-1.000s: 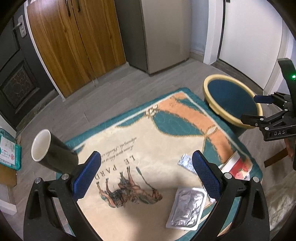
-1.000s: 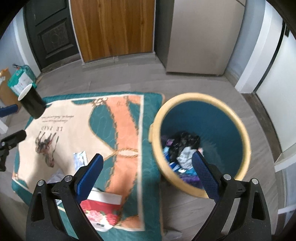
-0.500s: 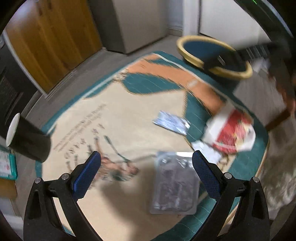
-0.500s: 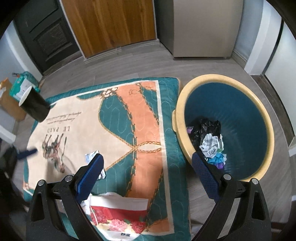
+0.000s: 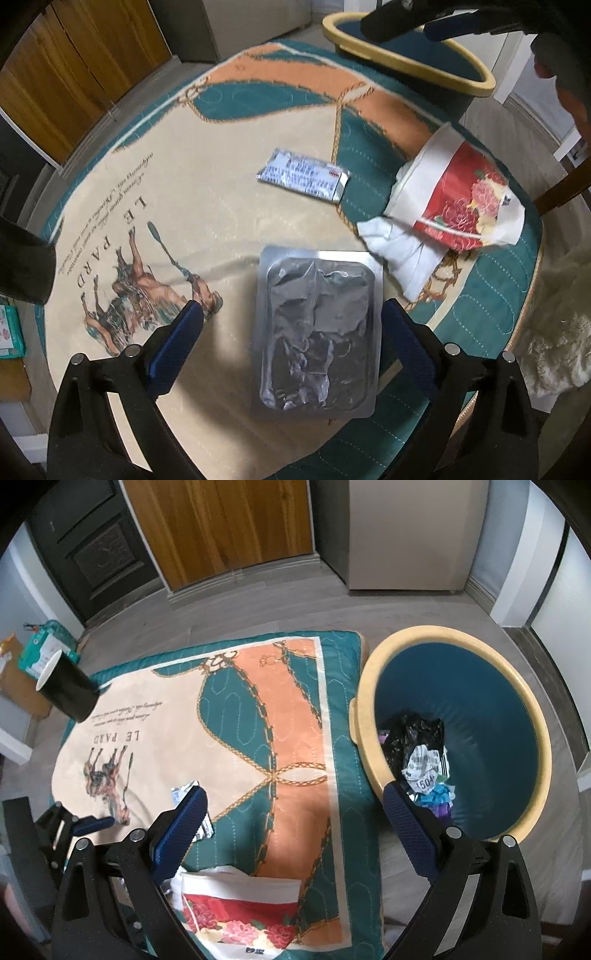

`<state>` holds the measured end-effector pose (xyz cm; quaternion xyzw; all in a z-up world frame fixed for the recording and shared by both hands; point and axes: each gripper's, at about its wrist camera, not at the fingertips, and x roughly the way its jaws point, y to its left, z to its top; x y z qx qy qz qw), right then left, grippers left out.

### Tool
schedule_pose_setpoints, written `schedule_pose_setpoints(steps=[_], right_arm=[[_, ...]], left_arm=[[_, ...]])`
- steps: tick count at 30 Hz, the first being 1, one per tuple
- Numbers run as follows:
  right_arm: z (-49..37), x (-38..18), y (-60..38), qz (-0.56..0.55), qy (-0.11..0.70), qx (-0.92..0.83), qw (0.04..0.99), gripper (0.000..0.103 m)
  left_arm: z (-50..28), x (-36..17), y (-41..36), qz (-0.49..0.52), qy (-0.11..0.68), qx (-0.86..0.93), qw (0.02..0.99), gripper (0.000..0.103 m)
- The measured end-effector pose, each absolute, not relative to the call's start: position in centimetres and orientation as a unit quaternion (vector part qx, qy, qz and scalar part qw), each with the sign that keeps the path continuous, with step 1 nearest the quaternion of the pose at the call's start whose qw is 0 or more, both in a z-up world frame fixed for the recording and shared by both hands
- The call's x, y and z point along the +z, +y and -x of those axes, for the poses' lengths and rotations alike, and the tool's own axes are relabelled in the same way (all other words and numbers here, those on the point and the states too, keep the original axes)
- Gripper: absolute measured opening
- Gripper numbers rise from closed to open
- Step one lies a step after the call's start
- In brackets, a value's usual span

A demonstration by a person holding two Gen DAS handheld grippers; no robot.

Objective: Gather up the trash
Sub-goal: 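Grasp the silver blister pack with the left tool while the right tool grasps the white medicine strip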

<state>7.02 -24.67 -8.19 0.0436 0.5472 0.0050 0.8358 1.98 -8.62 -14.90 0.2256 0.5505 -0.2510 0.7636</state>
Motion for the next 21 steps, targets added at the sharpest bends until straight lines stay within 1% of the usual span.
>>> schedule_pose_setpoints(steps=[6, 8, 9, 10, 15, 16, 17, 20, 21], right_arm=[[-7.0, -8.3, -24.5, -0.04, 0.55, 0.007, 0.834, 0.095], [-6.9, -8.4, -24.3, -0.037, 0.551, 0.01, 0.833, 0.095], [-6.9, -8.5, -24.2, -0.037, 0.552, 0.011, 0.833, 0.095], [-6.9, -8.6, -24.1, -0.036, 0.553, 0.012, 0.832, 0.095], [-6.7, -8.8, -23.4, -0.037, 0.554, 0.022, 0.832, 0.095], [-6.7, -8.9, -23.2, -0.038, 0.552, 0.028, 0.833, 0.094], [-6.7, -8.9, -22.9, -0.038, 0.55, 0.032, 0.834, 0.094], [-7.0, -9.4, -21.6, -0.025, 0.548, 0.056, 0.834, 0.085], [-7.1, -9.7, -21.1, -0.018, 0.55, 0.063, 0.833, 0.079]], left_arm=[[-1.9, -15.1, -8.5, -0.227, 0.557, -0.254, 0.758, 0.091], [-2.0, -15.1, -8.4, -0.22, 0.562, -0.261, 0.753, 0.083], [-2.2, -15.0, -8.3, -0.214, 0.565, -0.266, 0.751, 0.073], [-2.3, -14.8, -8.3, -0.206, 0.569, -0.273, 0.748, 0.061], [-3.4, -14.5, -7.4, -0.197, 0.578, -0.262, 0.747, 0.059], [-3.7, -14.3, -7.1, -0.203, 0.575, -0.253, 0.751, 0.053], [-4.1, -14.0, -6.8, -0.201, 0.574, -0.246, 0.754, 0.052], [-5.7, -12.9, -5.1, -0.177, 0.571, -0.216, 0.772, 0.052], [-6.2, -12.8, -4.5, -0.169, 0.573, -0.21, 0.774, 0.052]])
